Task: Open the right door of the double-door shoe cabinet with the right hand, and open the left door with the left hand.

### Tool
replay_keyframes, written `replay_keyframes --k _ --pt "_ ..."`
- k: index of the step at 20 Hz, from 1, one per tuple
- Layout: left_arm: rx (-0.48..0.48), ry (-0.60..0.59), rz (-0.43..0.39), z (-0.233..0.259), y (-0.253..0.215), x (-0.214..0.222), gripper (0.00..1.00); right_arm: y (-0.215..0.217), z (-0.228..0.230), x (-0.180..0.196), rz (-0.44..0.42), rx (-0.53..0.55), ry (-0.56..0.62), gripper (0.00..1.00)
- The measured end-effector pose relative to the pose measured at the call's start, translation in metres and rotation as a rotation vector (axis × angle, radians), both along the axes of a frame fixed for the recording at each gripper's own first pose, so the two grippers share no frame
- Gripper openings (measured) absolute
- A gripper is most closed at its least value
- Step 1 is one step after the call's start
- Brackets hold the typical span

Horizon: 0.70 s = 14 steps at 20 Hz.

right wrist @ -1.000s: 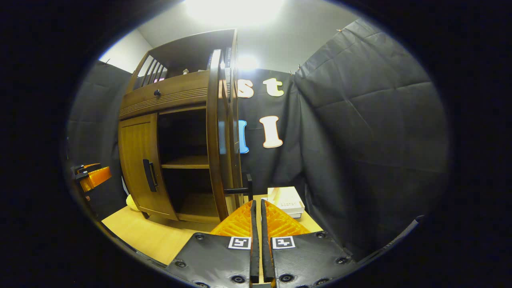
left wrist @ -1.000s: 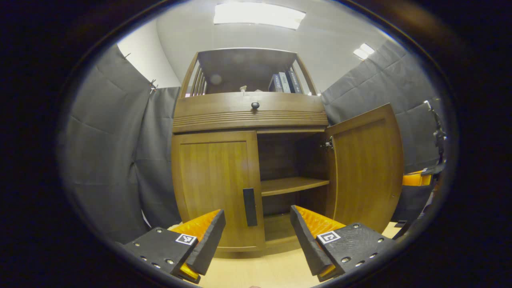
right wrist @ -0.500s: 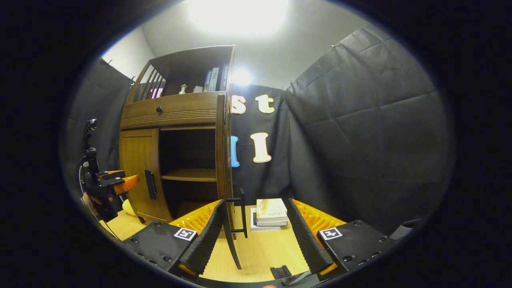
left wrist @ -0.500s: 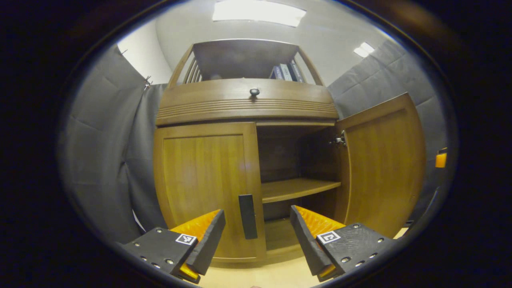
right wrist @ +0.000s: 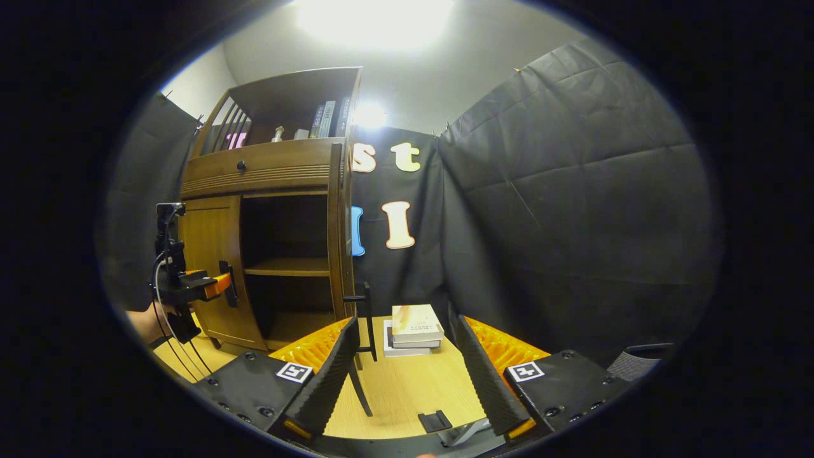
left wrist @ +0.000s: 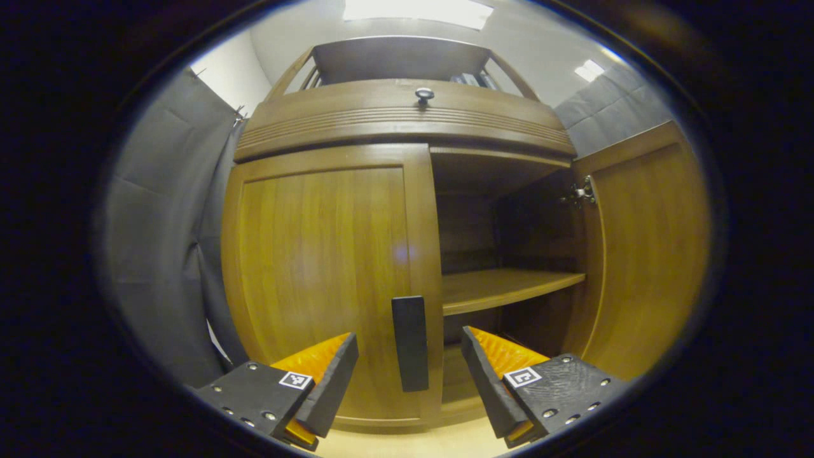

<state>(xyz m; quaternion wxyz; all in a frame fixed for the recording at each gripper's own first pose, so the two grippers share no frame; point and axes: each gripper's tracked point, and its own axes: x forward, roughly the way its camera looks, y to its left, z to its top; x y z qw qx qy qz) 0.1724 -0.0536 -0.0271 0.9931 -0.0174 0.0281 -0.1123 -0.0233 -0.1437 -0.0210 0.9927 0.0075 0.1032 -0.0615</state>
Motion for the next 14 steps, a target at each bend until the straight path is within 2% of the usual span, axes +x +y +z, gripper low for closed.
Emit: replay_keyframes --k 1,5,8,11,12,14 --pt "-0.005 0.010 0.004 -0.006 0.000 0.006 0.95 -0.002 0.000 -0.002 -0.007 0.000 0.003 0.99" --pt "-0.006 0.057 0.005 -0.024 -0.001 0.024 0.95 -0.005 -0.004 -0.005 -0.020 0.001 0.017 0.92" --pt "0.014 0.062 0.020 -0.030 0.003 0.032 0.78 -0.008 -0.008 -0.009 -0.020 -0.001 0.023 0.96" --pt "0.018 0.085 0.030 -0.039 0.003 0.043 0.76 -0.009 -0.012 -0.007 -0.012 0.003 0.030 0.95" --pt "-0.010 0.092 -0.010 -0.042 -0.007 0.042 0.76 -0.010 -0.013 -0.006 -0.008 0.007 0.030 0.95" --pt "-0.006 0.094 0.001 -0.041 -0.013 0.047 0.62 -0.011 -0.014 -0.004 -0.001 0.016 0.028 0.95"
